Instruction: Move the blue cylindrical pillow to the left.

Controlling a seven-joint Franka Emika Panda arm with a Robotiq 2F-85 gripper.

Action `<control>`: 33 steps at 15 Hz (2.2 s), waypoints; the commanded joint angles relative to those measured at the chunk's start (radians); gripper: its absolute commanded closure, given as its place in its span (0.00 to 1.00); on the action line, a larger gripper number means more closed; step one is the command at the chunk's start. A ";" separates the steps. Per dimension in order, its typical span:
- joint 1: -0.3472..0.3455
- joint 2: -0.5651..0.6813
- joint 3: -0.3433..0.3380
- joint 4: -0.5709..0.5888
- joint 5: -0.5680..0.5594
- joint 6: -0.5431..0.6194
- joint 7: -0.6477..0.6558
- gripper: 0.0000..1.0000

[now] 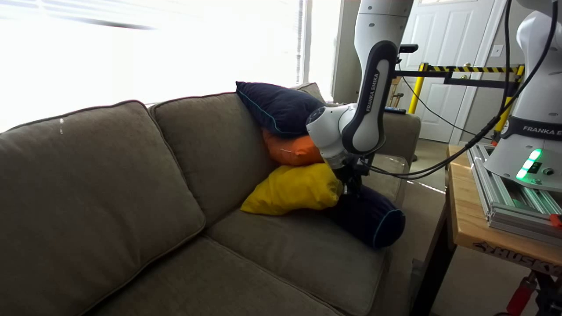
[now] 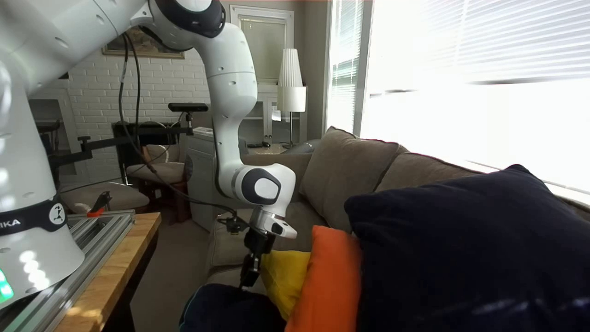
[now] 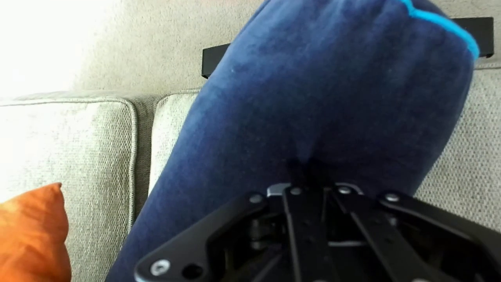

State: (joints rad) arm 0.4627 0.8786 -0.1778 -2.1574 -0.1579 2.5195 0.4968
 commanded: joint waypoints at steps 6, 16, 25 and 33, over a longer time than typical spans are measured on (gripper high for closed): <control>0.009 -0.056 -0.034 -0.027 -0.025 0.026 0.056 0.23; 0.036 0.127 -0.069 0.040 -0.018 0.081 0.102 0.00; 0.047 0.191 -0.067 0.096 -0.006 0.072 0.134 0.33; 0.037 0.170 -0.075 0.094 0.000 0.064 0.137 0.88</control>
State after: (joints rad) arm 0.5016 1.0204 -0.2567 -2.0937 -0.1618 2.5807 0.6074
